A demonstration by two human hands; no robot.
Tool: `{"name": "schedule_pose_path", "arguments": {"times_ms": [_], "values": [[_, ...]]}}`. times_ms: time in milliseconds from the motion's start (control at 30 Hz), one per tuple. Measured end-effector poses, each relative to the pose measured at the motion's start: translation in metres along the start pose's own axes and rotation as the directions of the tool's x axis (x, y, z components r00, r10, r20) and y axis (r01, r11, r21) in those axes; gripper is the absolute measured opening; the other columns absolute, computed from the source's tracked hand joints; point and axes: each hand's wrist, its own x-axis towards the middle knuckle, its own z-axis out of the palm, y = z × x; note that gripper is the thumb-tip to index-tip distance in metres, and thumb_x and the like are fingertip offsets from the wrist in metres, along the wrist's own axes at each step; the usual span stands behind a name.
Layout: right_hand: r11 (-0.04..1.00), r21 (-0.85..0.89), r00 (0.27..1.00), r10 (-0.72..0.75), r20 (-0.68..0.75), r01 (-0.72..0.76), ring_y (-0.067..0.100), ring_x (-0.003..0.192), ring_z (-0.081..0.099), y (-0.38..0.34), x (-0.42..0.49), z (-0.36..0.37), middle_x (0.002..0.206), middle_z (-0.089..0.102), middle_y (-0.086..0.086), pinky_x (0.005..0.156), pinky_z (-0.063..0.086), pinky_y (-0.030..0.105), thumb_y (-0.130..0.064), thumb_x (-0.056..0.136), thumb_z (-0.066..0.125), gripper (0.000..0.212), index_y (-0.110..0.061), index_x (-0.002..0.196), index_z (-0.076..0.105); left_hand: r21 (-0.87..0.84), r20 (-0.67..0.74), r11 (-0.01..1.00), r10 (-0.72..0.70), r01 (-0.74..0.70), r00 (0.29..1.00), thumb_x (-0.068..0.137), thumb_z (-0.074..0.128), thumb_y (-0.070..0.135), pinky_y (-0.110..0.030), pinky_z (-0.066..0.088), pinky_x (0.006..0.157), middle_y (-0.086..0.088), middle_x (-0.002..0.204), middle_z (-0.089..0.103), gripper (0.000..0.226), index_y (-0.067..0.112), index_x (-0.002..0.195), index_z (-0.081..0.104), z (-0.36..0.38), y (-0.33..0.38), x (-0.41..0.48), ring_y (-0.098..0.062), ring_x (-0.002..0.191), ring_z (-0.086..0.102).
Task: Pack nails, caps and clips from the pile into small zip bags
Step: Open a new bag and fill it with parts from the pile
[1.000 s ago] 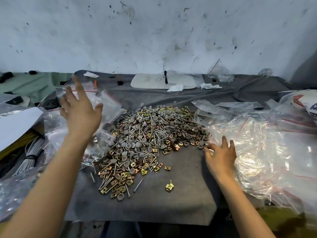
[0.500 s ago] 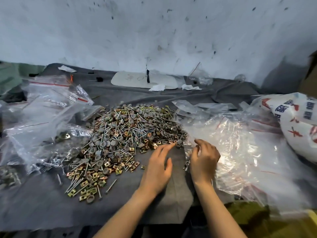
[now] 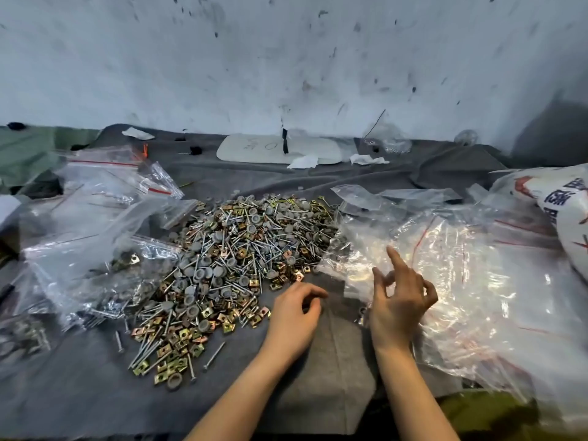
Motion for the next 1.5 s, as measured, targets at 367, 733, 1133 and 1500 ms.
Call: {"name": "schedule_pose_path", "arguments": {"times_ms": [367, 733, 1133, 1500], "values": [[0.939, 0.342, 0.985, 0.099, -0.141, -0.046, 0.023, 0.077, 0.065, 0.000, 0.001, -0.003, 0.098, 0.056, 0.015, 0.069, 0.051, 0.011, 0.007, 0.087, 0.060, 0.045, -0.019, 0.119, 0.041, 0.002, 0.034, 1.000, 0.012, -0.012, 0.999, 0.093, 0.058, 0.005, -0.002, 0.038, 0.077, 0.016, 0.092, 0.060, 0.020, 0.018, 0.097, 0.073, 0.001, -0.001, 0.001, 0.004, 0.086, 0.056], [0.872, 0.283, 0.916, -0.389, -0.094, 0.400, -0.013, 0.117, 0.047, -0.018, -0.009, -0.004, 0.111, 0.061, 0.021, 0.089, 0.044, 0.007, 0.004, 0.089, 0.056, 0.035, -0.009, 0.121, 0.050, -0.087, 0.026, 0.996, 0.023, -0.020, 0.999, 0.093, 0.064, 0.031, -0.003, 0.038, 0.093, 0.003, 0.120, 0.068, 0.039, 0.015, 0.129, 0.063, 0.002, -0.003, 0.002, 0.006, 0.106, 0.057], [0.825, 0.472, 0.934, 0.176, 0.310, -0.311, 0.018, 0.048, 0.060, -0.018, -0.020, 0.001, 0.067, 0.064, 0.007, 0.045, 0.051, 0.028, -0.009, 0.090, 0.061, 0.069, -0.049, 0.137, 0.031, -0.643, 0.115, 0.743, -0.148, 0.187, 0.982, 0.089, 0.064, 0.004, -0.023, 0.053, 0.084, -0.003, 0.095, 0.076, 0.014, 0.010, 0.094, 0.074, -0.011, -0.010, -0.001, -0.012, 0.091, 0.070], [0.880, 0.170, 0.863, -0.470, 0.185, 0.443, 0.026, 0.120, 0.047, -0.030, -0.025, 0.000, 0.123, 0.055, 0.010, 0.099, 0.036, 0.039, -0.039, 0.085, 0.063, 0.026, -0.015, 0.096, 0.067, -0.685, 0.013, 0.717, -0.170, 0.132, 0.985, 0.091, 0.061, 0.003, -0.017, 0.039, 0.060, -0.006, 0.065, 0.054, 0.021, 0.004, 0.070, 0.056, -0.011, -0.011, 0.000, -0.008, 0.062, 0.048]]}}
